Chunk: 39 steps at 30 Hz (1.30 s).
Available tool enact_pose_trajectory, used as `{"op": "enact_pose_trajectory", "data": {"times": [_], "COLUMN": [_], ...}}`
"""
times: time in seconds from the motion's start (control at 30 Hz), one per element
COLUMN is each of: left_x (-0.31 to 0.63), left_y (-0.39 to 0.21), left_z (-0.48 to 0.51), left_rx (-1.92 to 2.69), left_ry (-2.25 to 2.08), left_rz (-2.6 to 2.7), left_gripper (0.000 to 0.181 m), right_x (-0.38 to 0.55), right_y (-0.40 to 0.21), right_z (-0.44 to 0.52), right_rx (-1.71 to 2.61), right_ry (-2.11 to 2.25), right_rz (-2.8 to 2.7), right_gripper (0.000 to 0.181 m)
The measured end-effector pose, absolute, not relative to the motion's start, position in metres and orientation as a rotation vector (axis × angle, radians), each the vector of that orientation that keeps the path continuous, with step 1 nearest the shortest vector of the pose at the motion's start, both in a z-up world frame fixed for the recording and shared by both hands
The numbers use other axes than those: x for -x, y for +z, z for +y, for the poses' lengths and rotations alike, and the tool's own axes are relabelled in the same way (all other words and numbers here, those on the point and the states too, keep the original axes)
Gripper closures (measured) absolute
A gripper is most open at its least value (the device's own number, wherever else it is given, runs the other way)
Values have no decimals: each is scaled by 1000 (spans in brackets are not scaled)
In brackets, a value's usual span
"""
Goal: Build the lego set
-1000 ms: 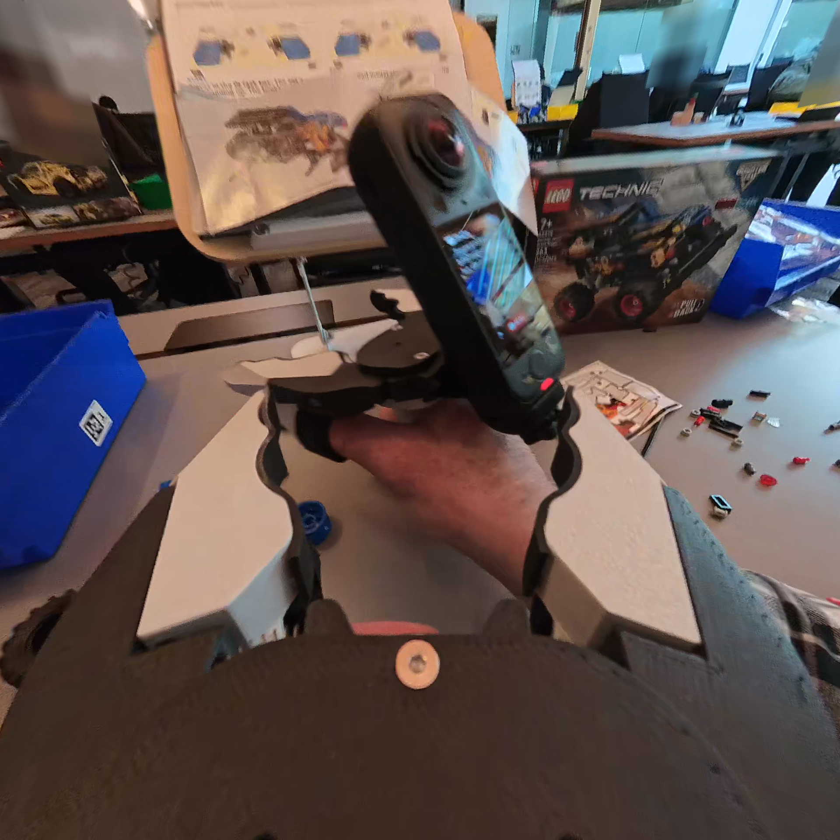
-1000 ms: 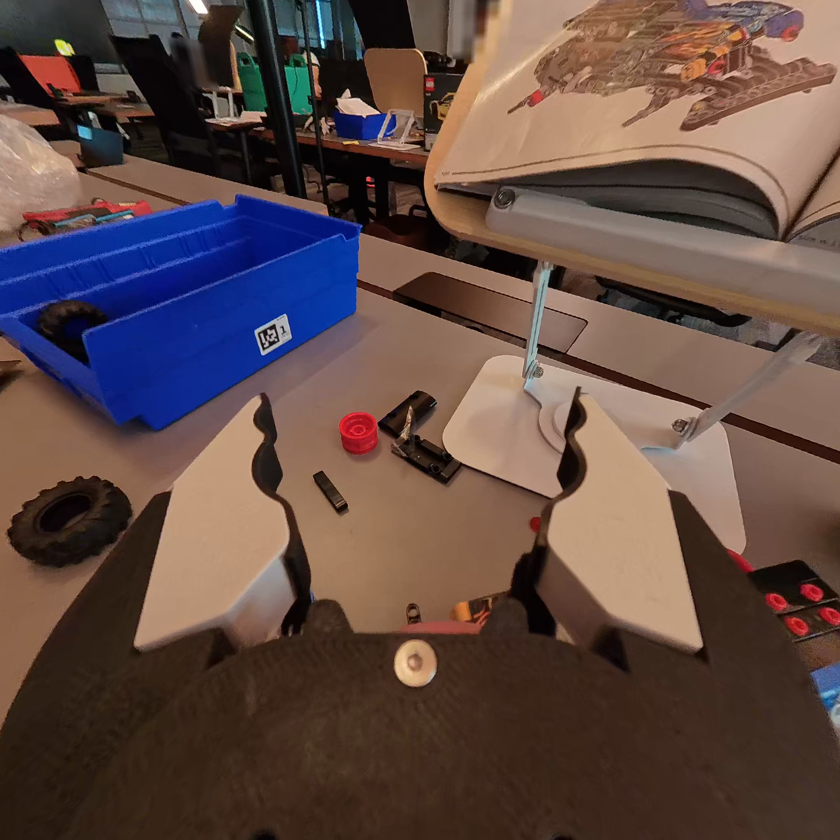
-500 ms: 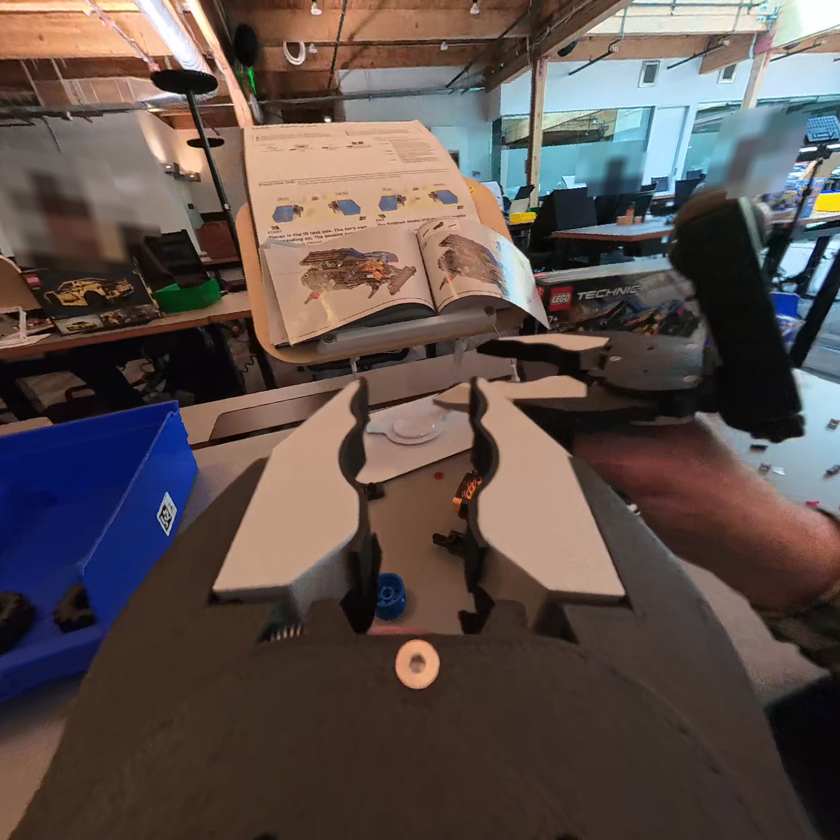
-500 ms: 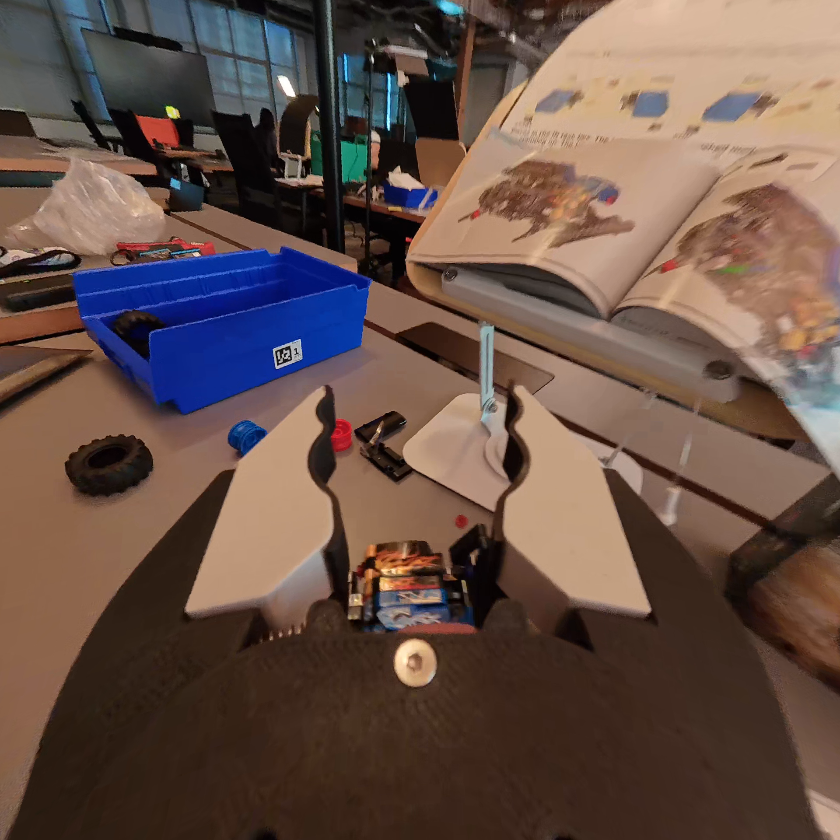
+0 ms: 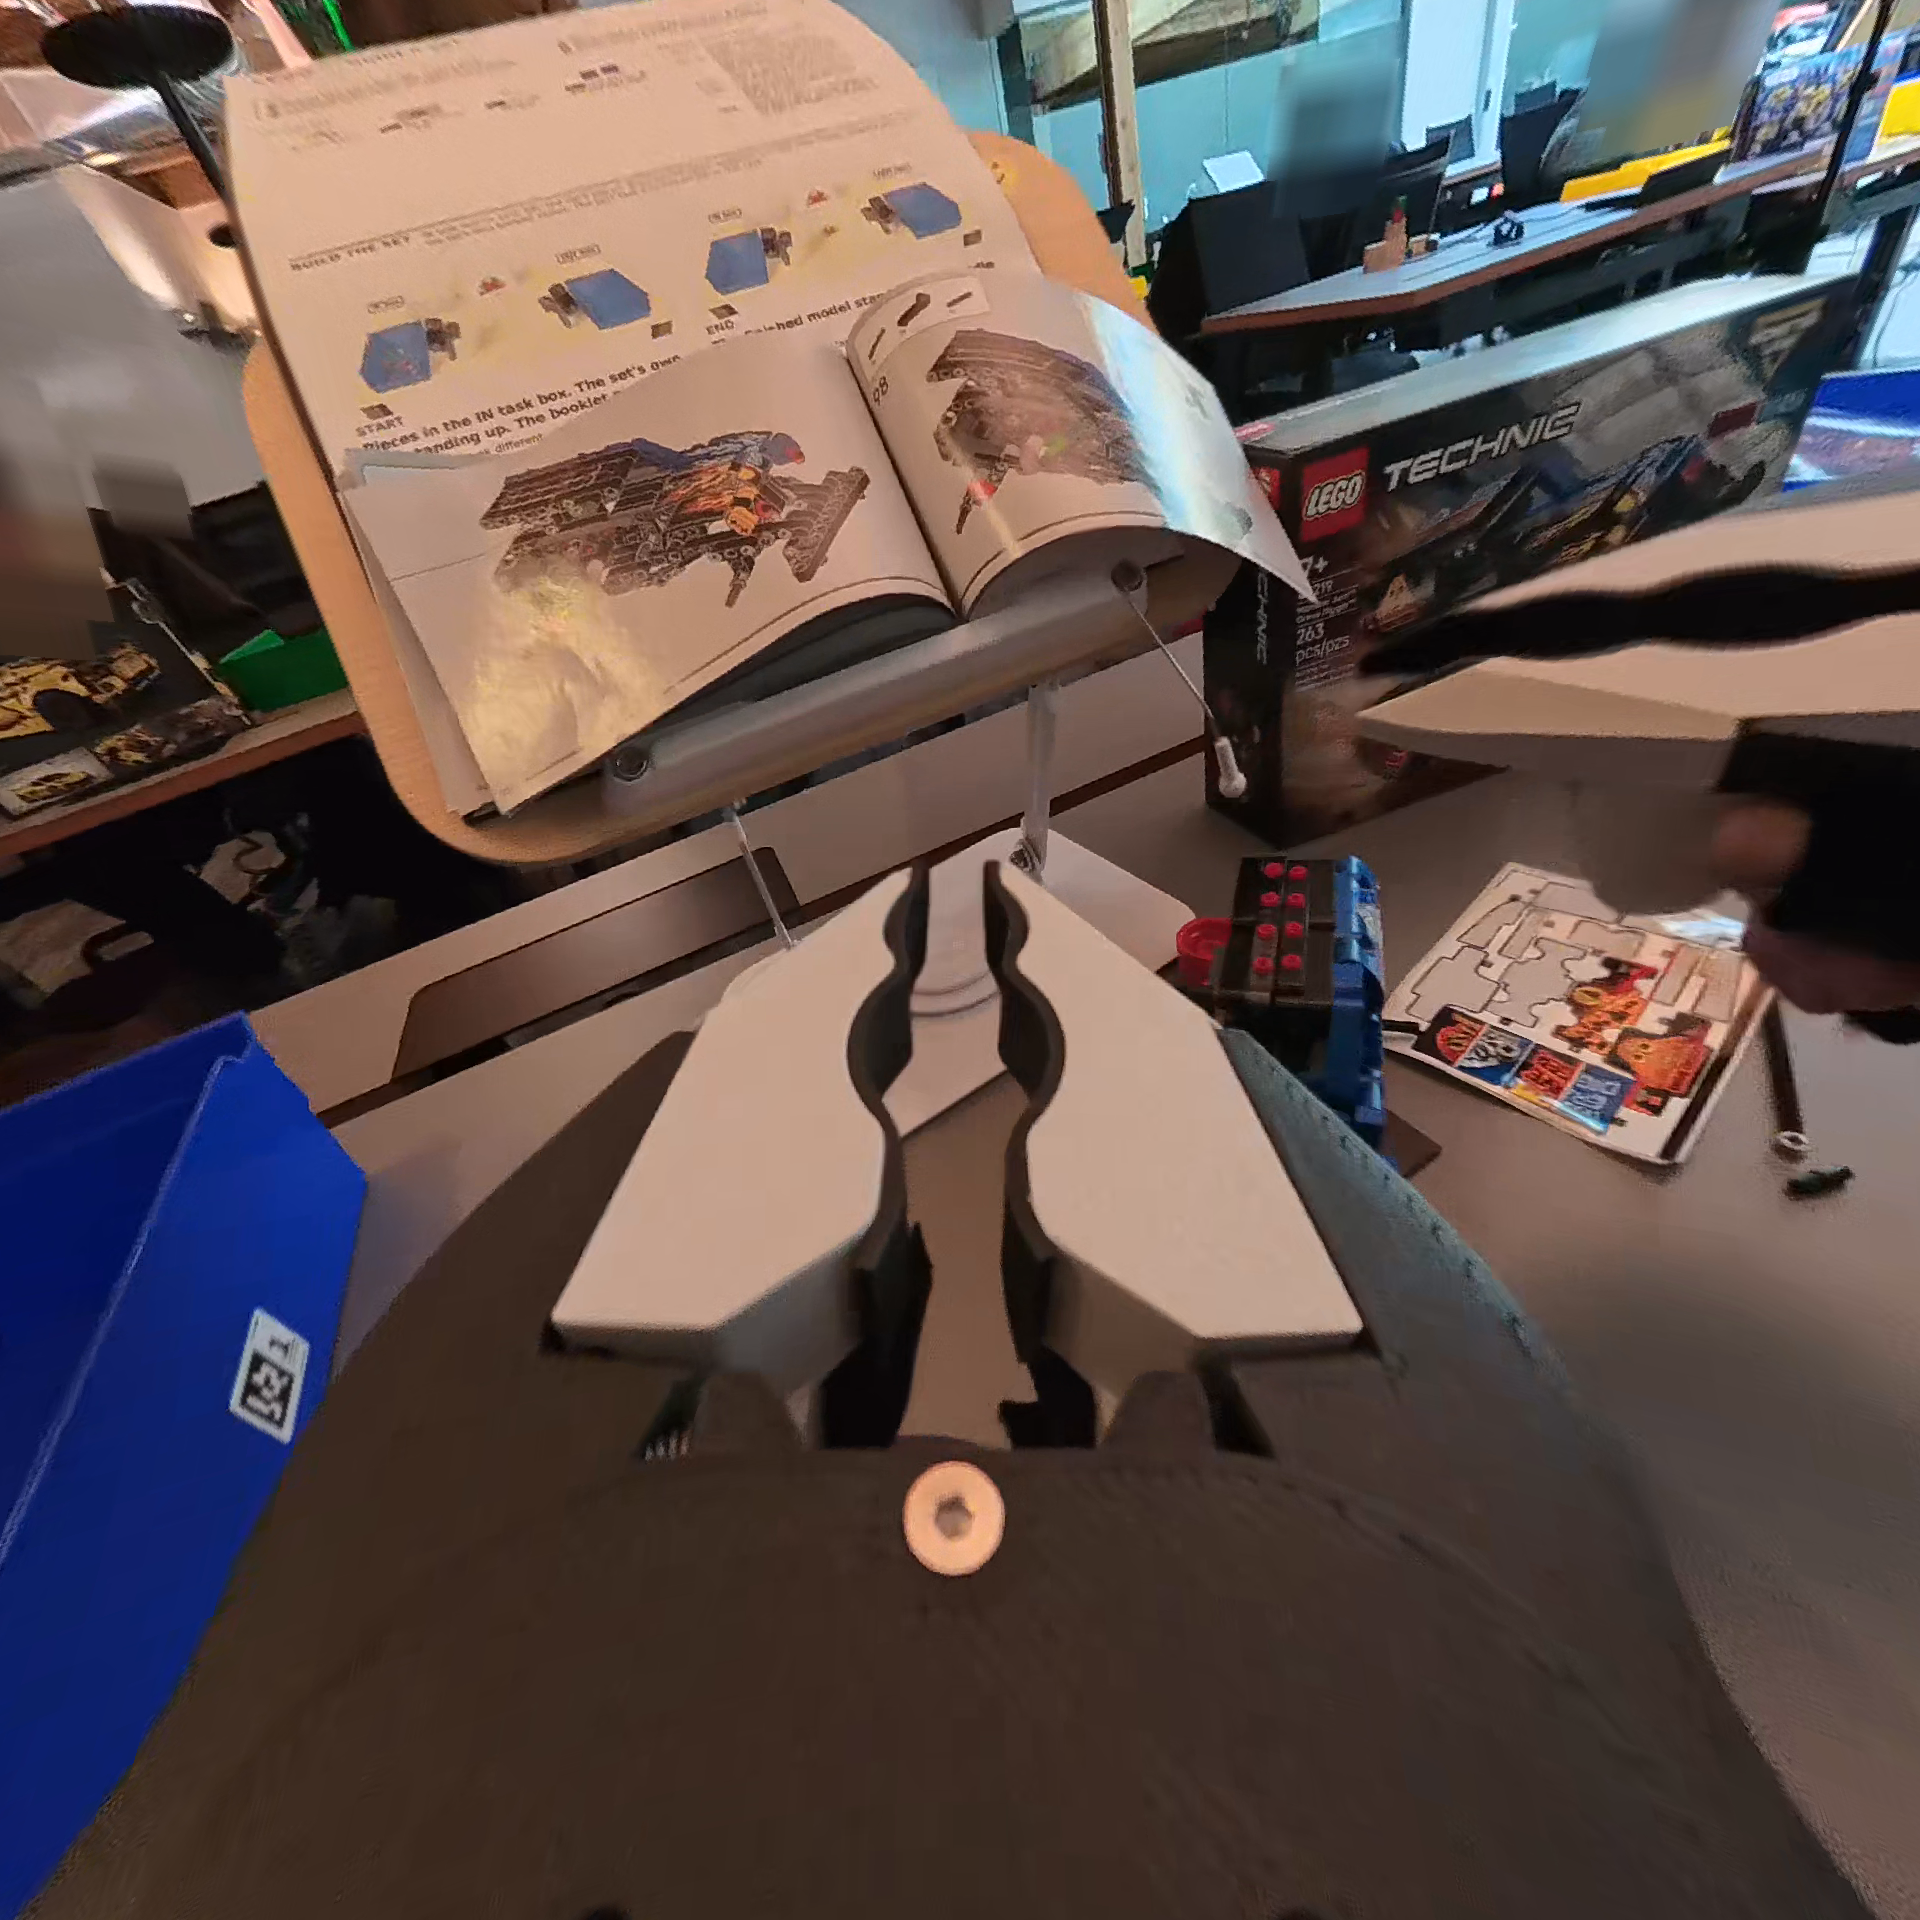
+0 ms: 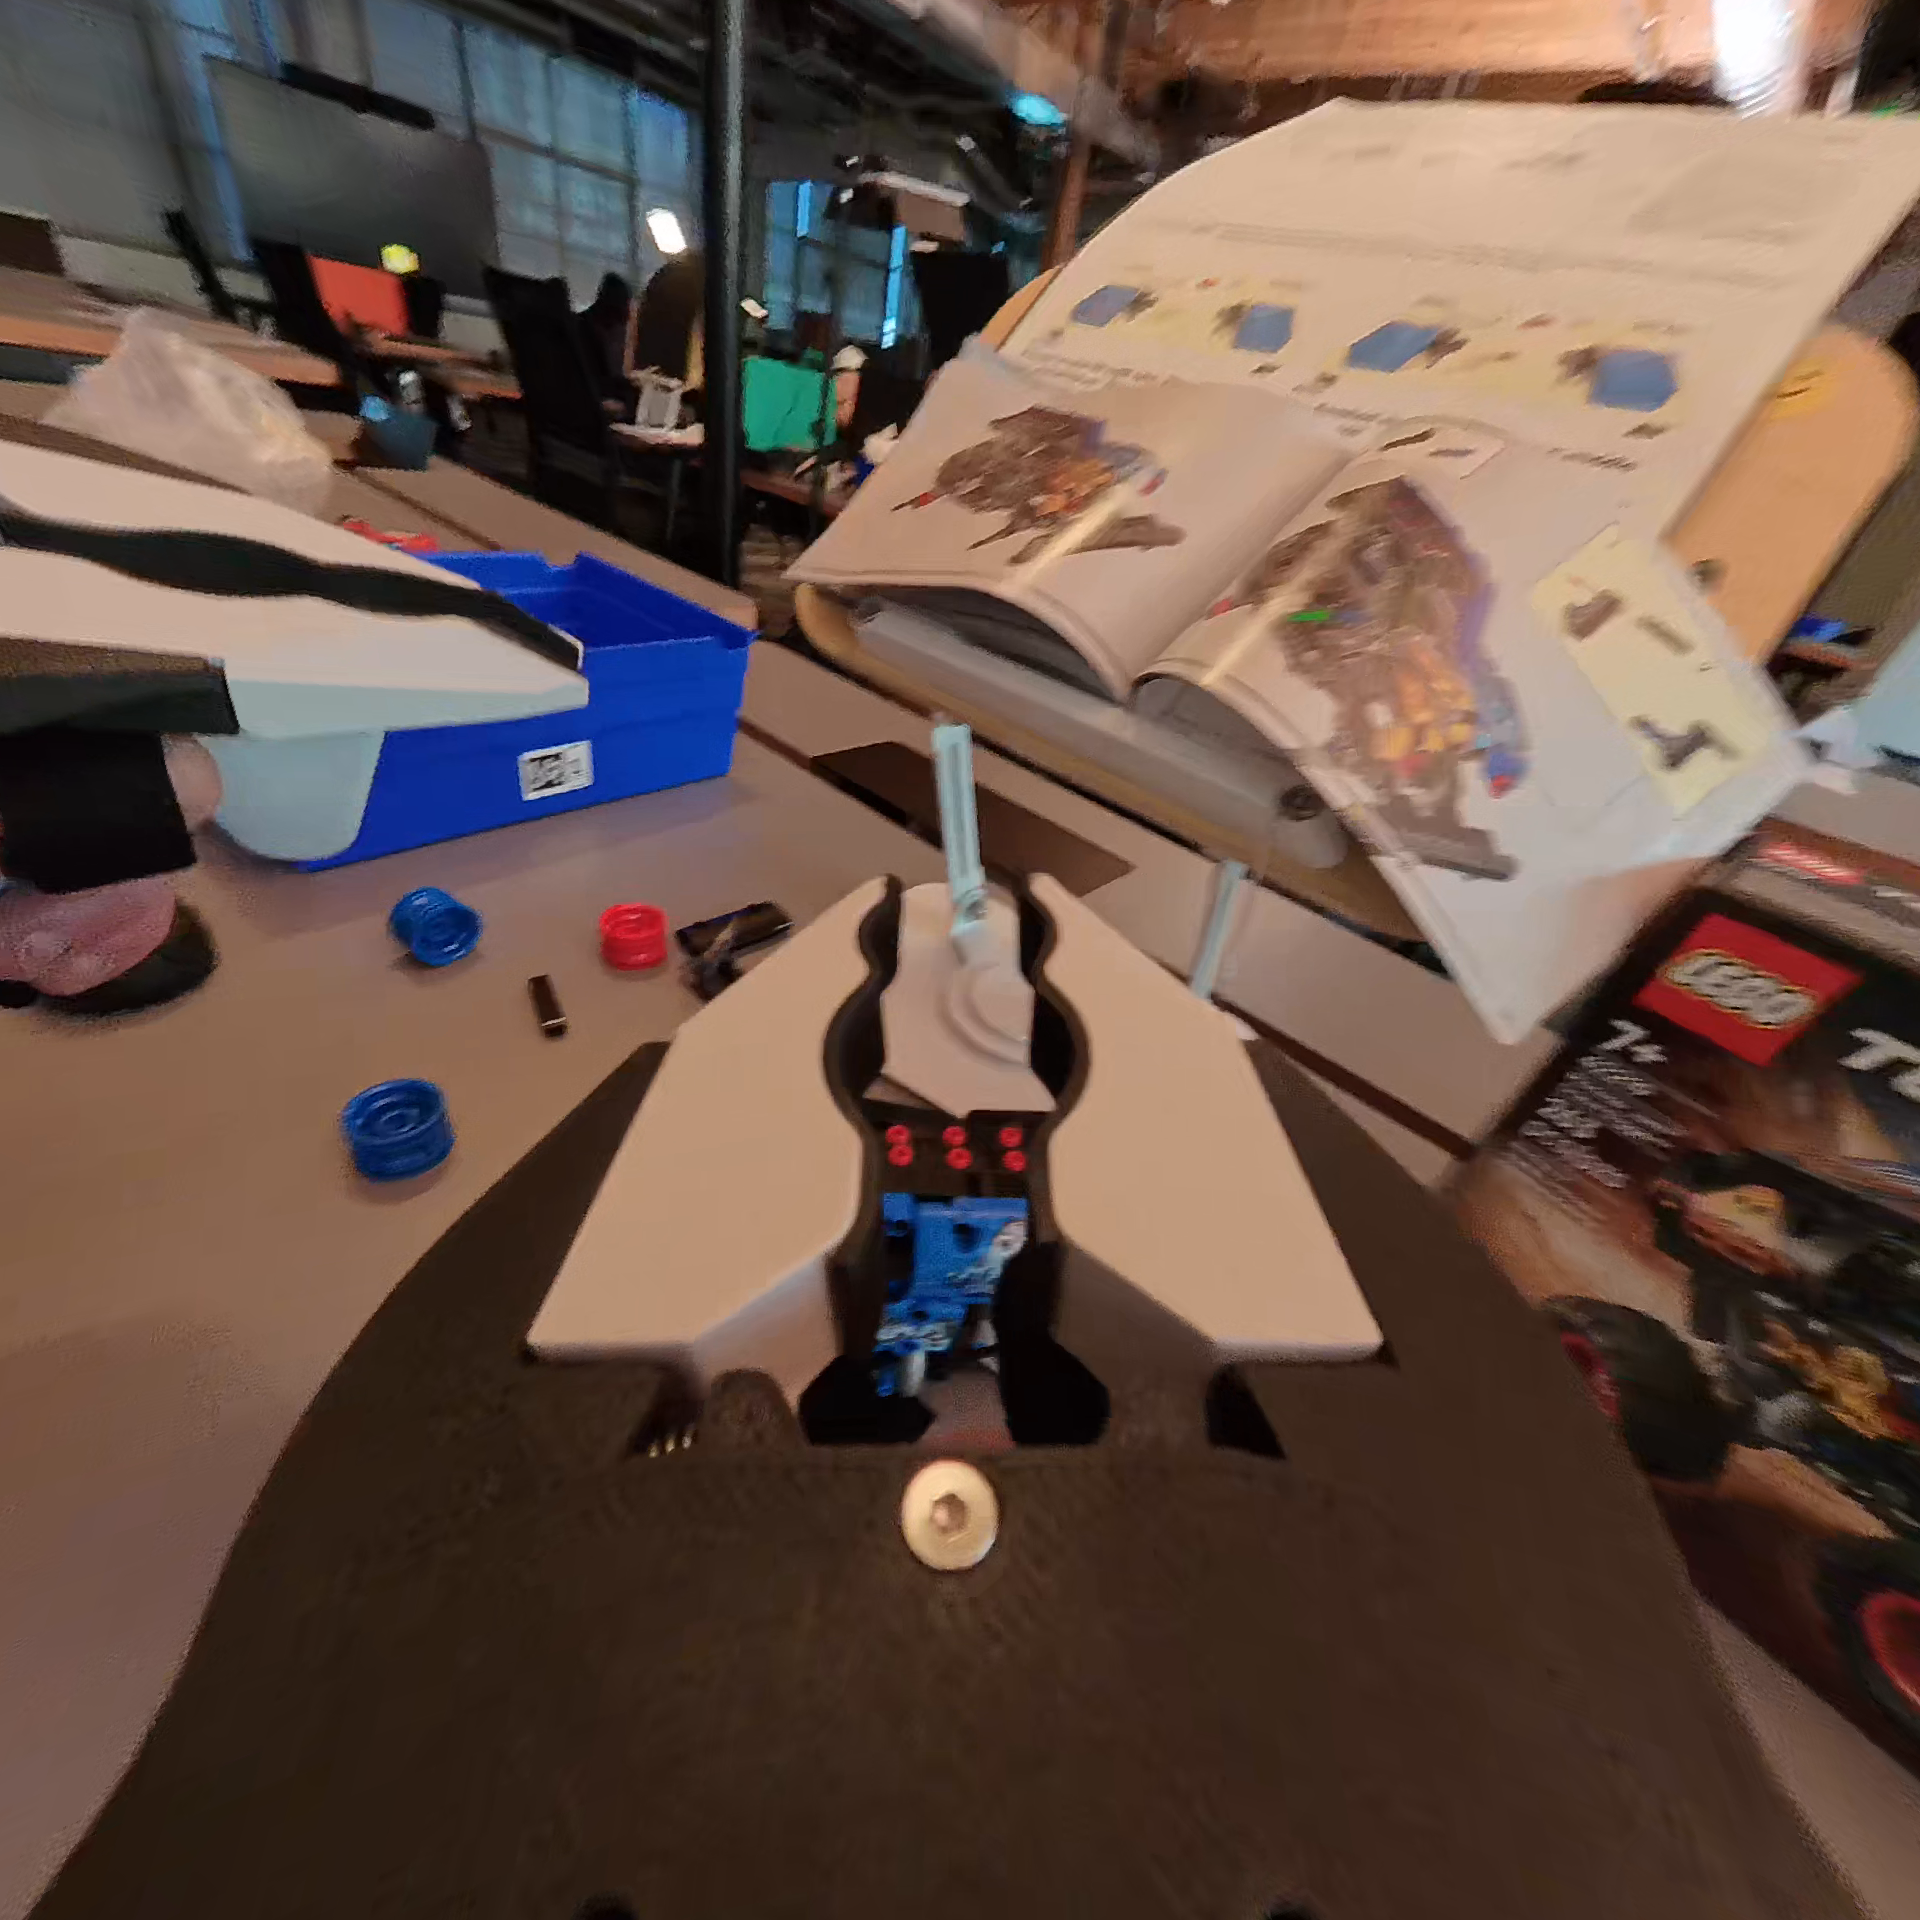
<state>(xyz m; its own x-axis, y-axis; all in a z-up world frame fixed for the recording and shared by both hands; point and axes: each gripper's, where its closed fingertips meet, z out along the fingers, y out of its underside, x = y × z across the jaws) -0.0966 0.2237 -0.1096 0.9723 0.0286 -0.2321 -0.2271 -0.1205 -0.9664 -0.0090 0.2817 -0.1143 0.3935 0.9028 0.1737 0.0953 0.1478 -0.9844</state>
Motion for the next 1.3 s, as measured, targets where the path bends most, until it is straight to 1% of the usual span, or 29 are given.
{"op": "enact_pose_trajectory", "data": {"times": [0.07, 0.1, 0.13, 0.27, 0.4, 0.5, 0.57, 0.67, 0.77, 0.9, 1.07, 1.13, 1.3], "left_x": [100, 103, 108, 108, 91, 85, 82, 75, 73, 70, 72, 76, 77], "left_y": [-111, -111, -108, -86, -63, -64, -73, -84, -93, -96, -98, -100, -95], "left_z": [240, 247, 253, 284, 325, 360, 378, 392, 398, 400, 398, 398, 398], "left_rx": [1689, 1690, 1684, 1627, 1571, 1605, 1670, 1695, 1703, 1705, 1707, 1719, 1685], "left_ry": [218, 234, 258, 289, 275, 311, 272, 213, 218, 216, 204, 213, 219], "left_rz": [173, 183, 186, 261, 407, 509, 528, 539, 536, 539, 539, 544, 558], "left_gripper": [157, 155, 154, 140, 134, 130, 128, 133, 136, 134, 133, 131, 133], "right_x": [-1, -7, -12, -18, -10, -4, -2, 2, 2, 3, 1, 1, 5], "right_y": [-105, -101, -97, -82, -76, -87, -97, -108, -121, -130, -127, -128, -132], "right_z": [296, 305, 313, 350, 389, 413, 424, 426, 427, 429, 430, 429, 428], "right_rx": [1288, 1291, 1292, 1274, 1308, 1340, 1355, 1348, 1348, 1349, 1348, 1342, 1319], "right_ry": [710, 688, 675, 584, 581, 547, 534, 532, 470, 477, 512, 524, 512], "right_rz": [-960, -927, -902, -924, -998, -1077, -1099, -1110, -1149, -1151, -1117, -1128, -1161], "right_gripper": [135, 121, 111, 105, 101, 99, 102, 118, 126, 151, 175, 177, 181]}}
